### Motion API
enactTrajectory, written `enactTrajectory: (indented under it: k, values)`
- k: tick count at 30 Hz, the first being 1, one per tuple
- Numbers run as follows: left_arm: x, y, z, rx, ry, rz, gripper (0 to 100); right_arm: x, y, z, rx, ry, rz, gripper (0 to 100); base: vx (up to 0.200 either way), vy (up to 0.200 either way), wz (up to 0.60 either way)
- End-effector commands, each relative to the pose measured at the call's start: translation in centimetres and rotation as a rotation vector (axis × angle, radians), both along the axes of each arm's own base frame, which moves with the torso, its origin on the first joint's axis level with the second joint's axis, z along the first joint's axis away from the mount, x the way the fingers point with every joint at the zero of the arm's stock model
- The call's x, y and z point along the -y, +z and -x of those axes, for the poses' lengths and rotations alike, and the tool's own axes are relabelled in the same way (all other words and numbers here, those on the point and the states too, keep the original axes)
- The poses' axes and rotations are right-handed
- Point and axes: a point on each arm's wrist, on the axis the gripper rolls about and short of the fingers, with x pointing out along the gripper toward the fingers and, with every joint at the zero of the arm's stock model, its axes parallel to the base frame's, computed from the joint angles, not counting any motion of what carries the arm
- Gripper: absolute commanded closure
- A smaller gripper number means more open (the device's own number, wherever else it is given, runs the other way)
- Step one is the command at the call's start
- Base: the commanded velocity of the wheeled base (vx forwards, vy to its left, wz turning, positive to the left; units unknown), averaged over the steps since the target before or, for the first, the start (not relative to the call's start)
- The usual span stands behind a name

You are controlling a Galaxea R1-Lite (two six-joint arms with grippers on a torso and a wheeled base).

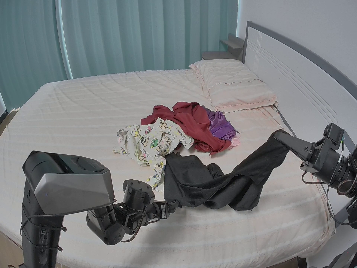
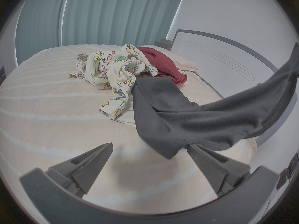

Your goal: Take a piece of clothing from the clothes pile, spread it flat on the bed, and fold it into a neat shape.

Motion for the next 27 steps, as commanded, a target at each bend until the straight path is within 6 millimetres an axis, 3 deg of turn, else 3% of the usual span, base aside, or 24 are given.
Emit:
enactTrajectory:
  k: [1,6,14,17,22,23,24,27]
  values:
    - [1.3,-0.7,-1.6,0.027,-0.008,0.033,100,-0.4,-0.5,0.3,-0.019,0.026,0.008,100,0.000,0.000,0.00]
    - [2.0,-0.6,-2.0,0.029,-0.038,0.083,100,-0.4,-0.9,0.3,-0.035,0.026,0.014,100,0.000,0.000,0.00]
    - [2.0,0.5,-0.3,0.008,-0.043,0.177,100,-0.5,-1.9,-0.1,-0.082,0.014,0.034,100,0.000,0.000,0.00]
    - [0.9,2.4,1.3,0.021,-0.047,0.191,100,-0.6,-2.8,-0.4,-0.118,0.012,0.050,100,0.000,0.000,0.00]
    - [0.0,8.2,3.9,0.121,-0.047,0.317,100,-1.4,-4.1,-1.5,-0.172,0.018,0.074,100,0.000,0.000,0.00]
    - [-0.4,9.8,4.6,0.151,-0.050,0.349,100,-1.8,-4.2,-1.6,-0.173,0.026,0.075,100,0.000,0.000,0.00]
    - [-0.4,9.8,4.6,0.151,-0.050,0.349,100,-1.8,-4.2,-1.6,-0.173,0.026,0.075,100,0.000,0.000,0.00]
    - [-1.5,13.9,5.9,0.266,-0.015,0.407,100,-3.0,-3.1,-1.5,-0.126,0.056,0.057,100,0.000,0.000,0.00]
